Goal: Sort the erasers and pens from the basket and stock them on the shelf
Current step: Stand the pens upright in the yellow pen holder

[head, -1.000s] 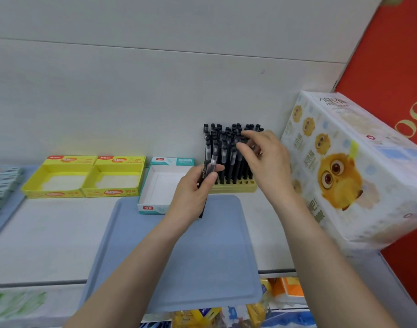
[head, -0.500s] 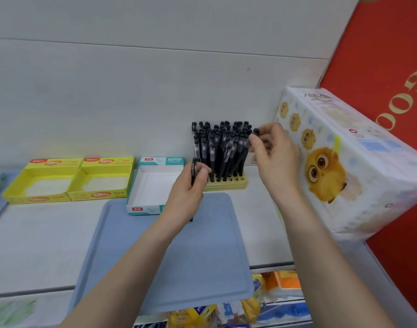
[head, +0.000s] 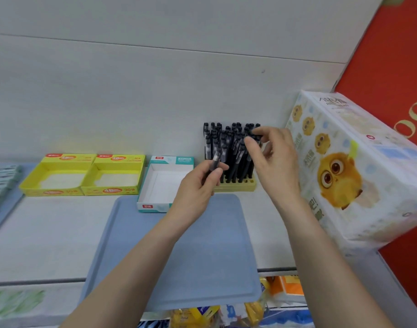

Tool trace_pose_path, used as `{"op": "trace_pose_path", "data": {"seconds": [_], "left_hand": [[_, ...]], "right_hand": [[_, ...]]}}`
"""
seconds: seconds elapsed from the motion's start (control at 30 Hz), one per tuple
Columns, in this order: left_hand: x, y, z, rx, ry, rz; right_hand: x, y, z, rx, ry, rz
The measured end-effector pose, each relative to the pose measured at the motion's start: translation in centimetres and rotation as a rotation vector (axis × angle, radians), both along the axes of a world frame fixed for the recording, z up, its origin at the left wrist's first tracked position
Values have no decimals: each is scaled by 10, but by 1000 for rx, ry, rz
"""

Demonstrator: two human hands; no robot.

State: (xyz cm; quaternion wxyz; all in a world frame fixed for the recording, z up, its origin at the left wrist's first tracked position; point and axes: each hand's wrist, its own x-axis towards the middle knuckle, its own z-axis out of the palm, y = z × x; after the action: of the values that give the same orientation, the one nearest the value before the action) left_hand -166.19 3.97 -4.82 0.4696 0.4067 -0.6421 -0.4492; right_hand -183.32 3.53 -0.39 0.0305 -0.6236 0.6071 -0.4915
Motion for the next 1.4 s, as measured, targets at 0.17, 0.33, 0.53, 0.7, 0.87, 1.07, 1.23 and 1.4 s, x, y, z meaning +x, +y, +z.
{"op": "trace_pose_path", "data": {"seconds": [0.17, 0.33, 0.53, 0.7, 0.87, 1.07, 1.23, 1.4], "left_hand": [[-15, -6, 8, -103, -110, -47], [-10, -11, 12, -537, -386, 254], [-10, -41, 16, -666, -647, 330], [-5, -48, 6, -617, -666, 278], [-6, -48, 5, -612, -660, 289], [-8, -48, 4, -620, -639, 286], [-7, -49, 3, -604, -621, 306], [-10, -49, 2, -592, -580, 305]], "right_hand": [[15, 13, 14, 146, -152, 309], [-14, 14, 16, 4, -120, -23], [-19, -3, 2, 39, 176, -205], [-18, -11, -5, 88, 191, -174], [-15, -9, 1, 123, 277, -169], [-18, -14, -5, 166, 158, -84], [-16, -15, -15, 165, 198, -77], [-14, -16, -17, 43, 214, -5]]}}
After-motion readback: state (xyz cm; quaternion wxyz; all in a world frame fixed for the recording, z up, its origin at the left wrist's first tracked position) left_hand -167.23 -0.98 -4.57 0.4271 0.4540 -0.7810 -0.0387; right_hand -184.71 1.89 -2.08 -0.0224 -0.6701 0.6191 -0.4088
